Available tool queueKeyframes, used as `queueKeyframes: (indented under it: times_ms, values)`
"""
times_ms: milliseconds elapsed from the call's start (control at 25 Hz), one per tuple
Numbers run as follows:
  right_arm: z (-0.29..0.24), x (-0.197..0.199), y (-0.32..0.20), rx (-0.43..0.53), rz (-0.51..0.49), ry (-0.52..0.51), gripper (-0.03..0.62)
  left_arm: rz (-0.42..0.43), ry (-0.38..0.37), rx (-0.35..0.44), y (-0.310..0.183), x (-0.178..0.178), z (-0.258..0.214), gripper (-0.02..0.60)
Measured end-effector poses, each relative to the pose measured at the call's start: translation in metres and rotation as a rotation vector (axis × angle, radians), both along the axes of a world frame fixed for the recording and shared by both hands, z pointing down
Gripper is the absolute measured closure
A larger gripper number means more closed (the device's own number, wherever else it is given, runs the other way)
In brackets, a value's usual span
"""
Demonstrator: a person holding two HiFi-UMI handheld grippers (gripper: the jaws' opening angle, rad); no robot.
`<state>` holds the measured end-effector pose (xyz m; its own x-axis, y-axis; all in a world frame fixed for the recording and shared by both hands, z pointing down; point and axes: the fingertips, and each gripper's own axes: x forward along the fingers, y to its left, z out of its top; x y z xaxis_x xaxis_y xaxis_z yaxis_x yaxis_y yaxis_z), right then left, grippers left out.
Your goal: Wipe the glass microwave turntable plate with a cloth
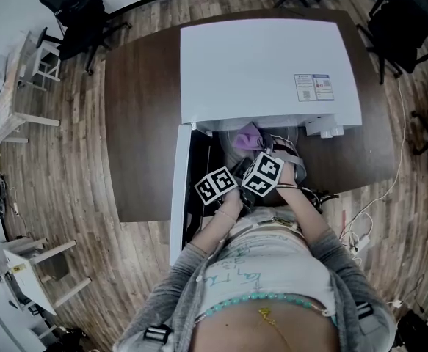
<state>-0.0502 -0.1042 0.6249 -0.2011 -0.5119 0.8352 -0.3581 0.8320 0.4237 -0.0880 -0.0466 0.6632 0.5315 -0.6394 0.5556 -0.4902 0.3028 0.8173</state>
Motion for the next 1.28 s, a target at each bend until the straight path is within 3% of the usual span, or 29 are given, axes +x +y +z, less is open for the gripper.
queueKeyframes:
  times_ms: [560, 1280]
  values:
    - [-0.011, -0.019, -0.018, 0.017, -0.052, -0.028, 0.482, 0.016, -0.017, 0.010, -0.001, -0.001, -0.002, 0.456]
    - [-0.020, 0.022, -0.050, 0.062, 0.100, -0.051, 0.482, 0.018, -0.016, 0.012, -0.001, -0.002, -0.001, 0.456]
